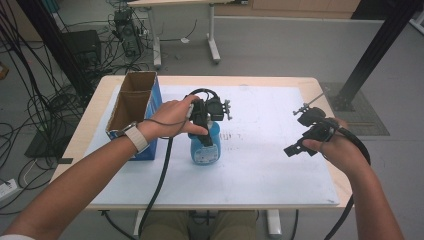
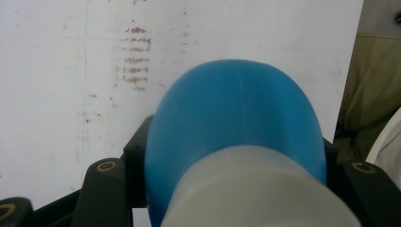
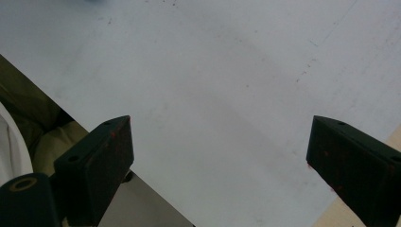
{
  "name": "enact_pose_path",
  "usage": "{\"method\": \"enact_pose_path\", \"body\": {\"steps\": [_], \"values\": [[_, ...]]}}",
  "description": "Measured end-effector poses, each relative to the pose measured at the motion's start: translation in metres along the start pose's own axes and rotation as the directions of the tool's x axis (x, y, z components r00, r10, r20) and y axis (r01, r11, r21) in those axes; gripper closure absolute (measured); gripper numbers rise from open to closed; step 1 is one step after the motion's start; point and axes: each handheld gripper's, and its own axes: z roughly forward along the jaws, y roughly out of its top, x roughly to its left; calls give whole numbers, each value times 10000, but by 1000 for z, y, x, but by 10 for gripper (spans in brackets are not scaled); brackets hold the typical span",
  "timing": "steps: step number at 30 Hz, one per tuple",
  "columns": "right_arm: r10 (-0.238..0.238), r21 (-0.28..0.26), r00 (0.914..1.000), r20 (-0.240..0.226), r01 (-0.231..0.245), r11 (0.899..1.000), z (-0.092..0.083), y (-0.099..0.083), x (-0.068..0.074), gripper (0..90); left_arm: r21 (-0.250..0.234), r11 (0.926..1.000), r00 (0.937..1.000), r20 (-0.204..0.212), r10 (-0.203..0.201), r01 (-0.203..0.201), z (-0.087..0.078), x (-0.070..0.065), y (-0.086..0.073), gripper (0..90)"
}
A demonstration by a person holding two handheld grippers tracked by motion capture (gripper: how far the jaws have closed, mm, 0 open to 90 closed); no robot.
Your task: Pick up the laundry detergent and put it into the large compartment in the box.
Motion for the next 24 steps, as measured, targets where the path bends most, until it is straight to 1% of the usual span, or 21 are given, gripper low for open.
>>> {"method": "enact_pose_path", "body": {"steps": [2, 6, 7, 8, 11, 13, 15, 18, 22, 23, 24], "values": [[-22, 8, 10000, 13, 22, 10000, 0, 0, 0, 80, 23, 10000, 10000, -57, -58, 58, -3, -1, 0, 395], [-30, -3, 10000, 4, 30, 10000, -1, 0, 0, 81, -57, 9991, 9990, -96, -429, 428, -9, -1, -2, 395], [-34, 13, 10000, 5, 34, 10000, -1, 1, 1, 82, -105, 9981, 9981, -116, -605, 604, -11, -2, -3, 394], [-45, 27, 10000, 13, 45, 10000, -1, 1, 1, 83, -62, 9983, 9982, -145, -589, 588, -13, -3, -2, 395], [-89, 8, 10000, -9, 89, 10000, -1, 1, 1, 83, -57, 9960, 9958, -219, -893, 892, -21, -5, -1, 395], [-106, -2, 9999, 14, 106, 9999, -2, 1, 2, 82, -73, 9947, 9943, -268, -1029, 1027, -24, -6, -1, 394], [-74, 13, 10000, 30, 74, 10000, -2, 1, 2, 83, -40, 9929, 9922, -356, -1193, 1193, -27, -7, 0, 394], [-69, 53, 10000, 52, 68, 10000, -2, 1, 3, 84, -90, 9884, 9872, -473, -1522, 1519, -33, -9, 1, 394], [-59, 32, 9999, 94, 59, 10000, -4, 1, 4, 84, -125, 9828, 9805, -670, -1845, 1841, -46, -10, 3, 394], [-78, 32, 9999, 108, 78, 10000, -5, 1, 4, 84, -150, 9812, 9787, -704, -1928, 1922, -48, -10, 3, 395], [-62, 15, 9999, 122, 62, 10000, -6, 1, 5, 84, -136, 9782, 9753, -754, -2075, 2071, -52, -10, 4, 395]]}}
